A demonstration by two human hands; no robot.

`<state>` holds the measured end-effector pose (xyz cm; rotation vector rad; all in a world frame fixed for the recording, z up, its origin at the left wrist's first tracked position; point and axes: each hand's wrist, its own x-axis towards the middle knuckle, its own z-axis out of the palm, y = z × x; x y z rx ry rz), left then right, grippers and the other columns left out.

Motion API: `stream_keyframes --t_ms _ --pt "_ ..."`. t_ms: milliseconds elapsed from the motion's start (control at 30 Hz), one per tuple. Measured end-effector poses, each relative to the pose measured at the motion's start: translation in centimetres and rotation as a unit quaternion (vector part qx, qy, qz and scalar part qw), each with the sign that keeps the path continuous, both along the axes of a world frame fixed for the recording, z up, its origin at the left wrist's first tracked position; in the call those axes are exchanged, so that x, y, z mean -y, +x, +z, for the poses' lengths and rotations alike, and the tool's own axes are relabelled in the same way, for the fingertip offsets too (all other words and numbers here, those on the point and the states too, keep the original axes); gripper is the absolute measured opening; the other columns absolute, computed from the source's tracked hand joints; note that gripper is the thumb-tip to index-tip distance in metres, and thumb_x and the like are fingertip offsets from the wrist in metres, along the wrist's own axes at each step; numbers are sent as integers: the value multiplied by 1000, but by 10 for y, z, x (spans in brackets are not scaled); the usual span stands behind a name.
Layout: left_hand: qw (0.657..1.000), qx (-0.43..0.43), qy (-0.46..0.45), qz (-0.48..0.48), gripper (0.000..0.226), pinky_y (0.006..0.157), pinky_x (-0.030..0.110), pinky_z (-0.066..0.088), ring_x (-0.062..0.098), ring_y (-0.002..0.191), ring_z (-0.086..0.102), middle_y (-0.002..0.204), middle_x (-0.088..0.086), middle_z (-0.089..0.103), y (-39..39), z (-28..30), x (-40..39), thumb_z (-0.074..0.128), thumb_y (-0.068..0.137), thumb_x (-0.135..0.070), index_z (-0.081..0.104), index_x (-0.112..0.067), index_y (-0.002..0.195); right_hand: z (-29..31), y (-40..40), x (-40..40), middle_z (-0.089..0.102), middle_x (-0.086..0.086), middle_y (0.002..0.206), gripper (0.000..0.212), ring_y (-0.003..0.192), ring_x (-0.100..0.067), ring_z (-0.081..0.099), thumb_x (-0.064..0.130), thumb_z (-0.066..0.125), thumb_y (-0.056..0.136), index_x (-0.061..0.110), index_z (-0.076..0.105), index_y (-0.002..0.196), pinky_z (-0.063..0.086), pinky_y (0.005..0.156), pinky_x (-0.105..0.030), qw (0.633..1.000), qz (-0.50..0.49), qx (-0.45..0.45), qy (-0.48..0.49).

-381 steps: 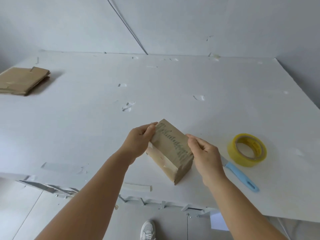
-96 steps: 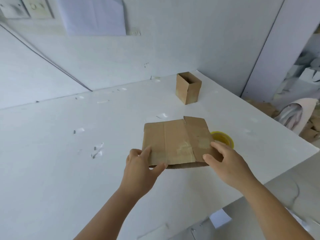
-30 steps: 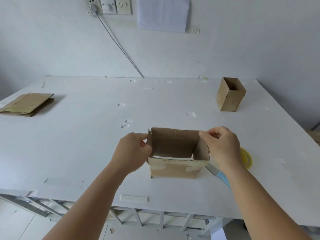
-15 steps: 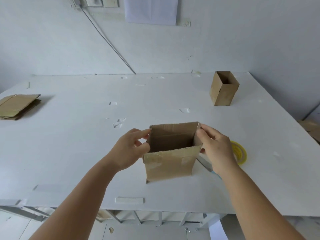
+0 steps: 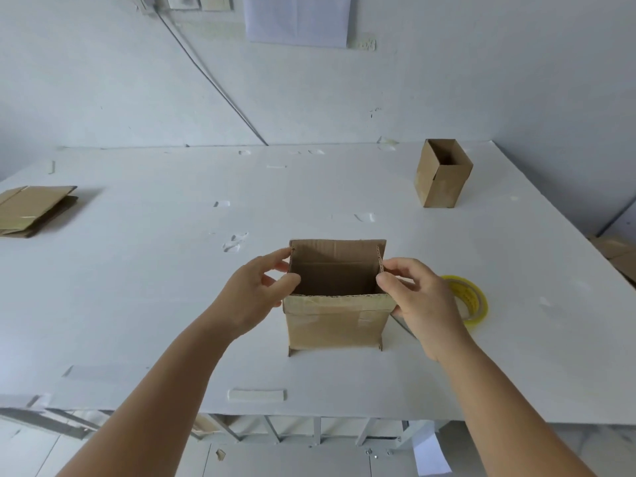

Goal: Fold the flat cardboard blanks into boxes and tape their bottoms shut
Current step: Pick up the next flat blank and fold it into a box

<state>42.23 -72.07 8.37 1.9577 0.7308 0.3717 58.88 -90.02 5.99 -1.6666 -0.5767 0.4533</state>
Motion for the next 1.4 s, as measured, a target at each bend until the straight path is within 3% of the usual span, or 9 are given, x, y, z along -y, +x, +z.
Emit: stream_keyframes --t_ms 233,467,567,667,800,967,1100,1267,1400 --pt "975 75 -148 146 20 59 26 51 13 61 61 80 -2 71 3 2 7 57 86 -11 68 -18 102 -10 -10 14 48 33 125 20 106 27 43 30 65 86 39 66 105 33 79 4 977 115 159 -82" --pt "997 -12 -3 76 15 61 18 45 11 65 59 86 -8 64 11 6 12 65 87 -34 70 -21 92 -14 -5 20 55 23 127 22 116 15 49 14 64 88 34 69 96 41 84 -3 979 163 112 -58" --pt "999 -45 22 7 51 74 14 38 5 81 55 90 -4 62 8 4 15 38 99 -44 74 -9 90 -16 -6 16 62 21 118 27 100 11 60 17 65 88 34 65 109 51 88 -19 985 122 109 -53" --pt "998 -24 47 -38 57 85 11 37 -6 102 53 105 -21 58 -6 -7 13 35 89 -67 74 -27 98 -18 -11 11 64 26 108 22 90 2 66 19 65 87 36 63 102 56 84 -35 988 81 121 -51" --pt "995 45 47 71 13 91 32 50 4 96 62 102 -14 66 -10 -31 14 71 84 -28 68 -30 96 -21 -14 3 65 16 112 36 101 -1 62 17 66 86 40 50 109 53 88 -37 992 39 115 -39" --pt "996 66 34 47 78 83 27 54 4 98 58 137 -24 34 -2 -31 12 70 85 -16 26 -36 146 -13 -8 -1 33 18 144 74 113 3 47 15 61 89 39 21 146 46 85 -19 984 75 135 -86" --pt "996 43 82 -16 86 84 19 48 2 92 54 138 -28 29 1 -28 2 67 86 -13 16 -44 147 -5 1 -4 25 21 146 81 110 -3 44 18 58 92 43 6 148 41 94 -25 964 128 174 -155" --pt "975 -4 216 -49 39 98 25 37 9 106 41 118 -17 45 0 -30 2 58 90 -30 55 -38 128 -5 7 -7 41 14 121 51 117 -10 43 18 60 90 32 46 137 31 85 -16 939 121 271 -174" --pt "923 -73 370 -78 64 115 34 15 19 140 24 140 -10 47 -1 -26 9 22 87 -53 56 -25 133 -9 4 -4 52 7 131 32 125 -19 42 18 56 94 21 63 125 26 95 -18 899 123 373 -194"
